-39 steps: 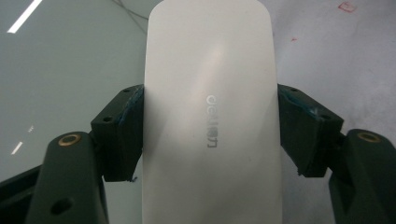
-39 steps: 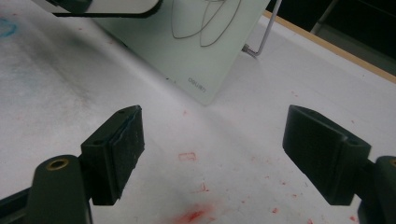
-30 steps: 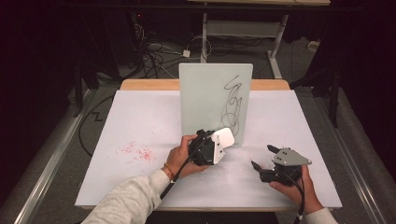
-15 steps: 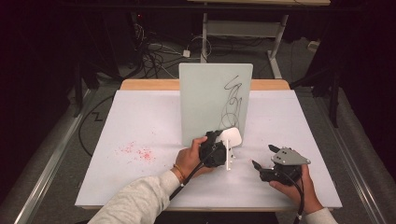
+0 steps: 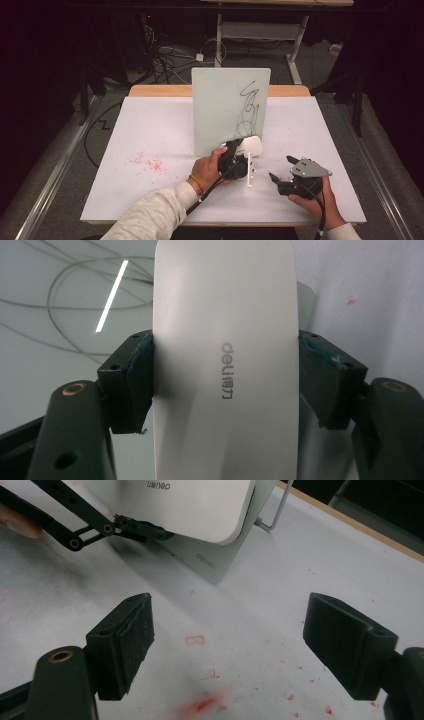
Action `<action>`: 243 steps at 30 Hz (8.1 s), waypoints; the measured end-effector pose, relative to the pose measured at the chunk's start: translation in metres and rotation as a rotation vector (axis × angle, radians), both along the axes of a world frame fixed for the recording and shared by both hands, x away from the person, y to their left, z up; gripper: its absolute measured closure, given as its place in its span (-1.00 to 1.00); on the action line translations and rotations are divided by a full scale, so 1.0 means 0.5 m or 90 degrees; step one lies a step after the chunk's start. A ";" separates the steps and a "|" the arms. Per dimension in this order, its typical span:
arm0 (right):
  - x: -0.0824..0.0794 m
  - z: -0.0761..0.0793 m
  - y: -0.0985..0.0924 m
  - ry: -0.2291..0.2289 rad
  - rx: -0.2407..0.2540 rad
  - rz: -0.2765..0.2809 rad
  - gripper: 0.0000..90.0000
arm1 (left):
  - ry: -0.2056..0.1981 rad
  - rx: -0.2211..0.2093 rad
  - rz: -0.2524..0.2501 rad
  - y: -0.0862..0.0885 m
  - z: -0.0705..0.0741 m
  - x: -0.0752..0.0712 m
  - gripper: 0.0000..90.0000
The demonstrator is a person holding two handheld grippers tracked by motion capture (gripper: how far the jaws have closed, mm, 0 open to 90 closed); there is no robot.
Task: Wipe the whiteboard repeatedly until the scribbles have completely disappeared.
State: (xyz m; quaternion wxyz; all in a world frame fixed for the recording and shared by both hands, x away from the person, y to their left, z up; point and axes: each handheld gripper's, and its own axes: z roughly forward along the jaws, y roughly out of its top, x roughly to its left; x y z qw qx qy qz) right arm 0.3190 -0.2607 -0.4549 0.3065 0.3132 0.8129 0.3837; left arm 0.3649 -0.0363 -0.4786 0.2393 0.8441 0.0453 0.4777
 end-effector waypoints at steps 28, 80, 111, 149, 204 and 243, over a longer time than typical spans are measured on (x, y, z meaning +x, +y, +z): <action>-0.003 0.003 0.002 -0.001 0.002 0.005 -0.53 | -0.053 -0.026 0.044 0.018 -0.003 -0.002 -0.35; -0.003 0.009 -0.008 -0.007 0.019 -0.002 -0.53 | -0.090 0.088 0.014 -0.026 -0.050 -0.020 -0.35; -0.005 0.012 -0.006 -0.011 0.016 -0.004 -0.53 | -0.096 0.164 0.033 0.011 -0.053 -0.024 -0.35; -0.006 0.019 -0.018 -0.023 0.029 -0.016 -0.53 | -0.074 0.108 0.088 0.097 -0.012 -0.011 -0.35; -0.004 0.011 -0.012 -0.006 0.019 -0.002 -0.53 | -0.089 -0.106 0.133 -0.002 0.131 0.051 -0.35; -0.005 0.009 -0.008 0.005 0.017 0.008 -0.53 | -0.064 -0.195 0.174 0.016 0.184 0.070 -0.35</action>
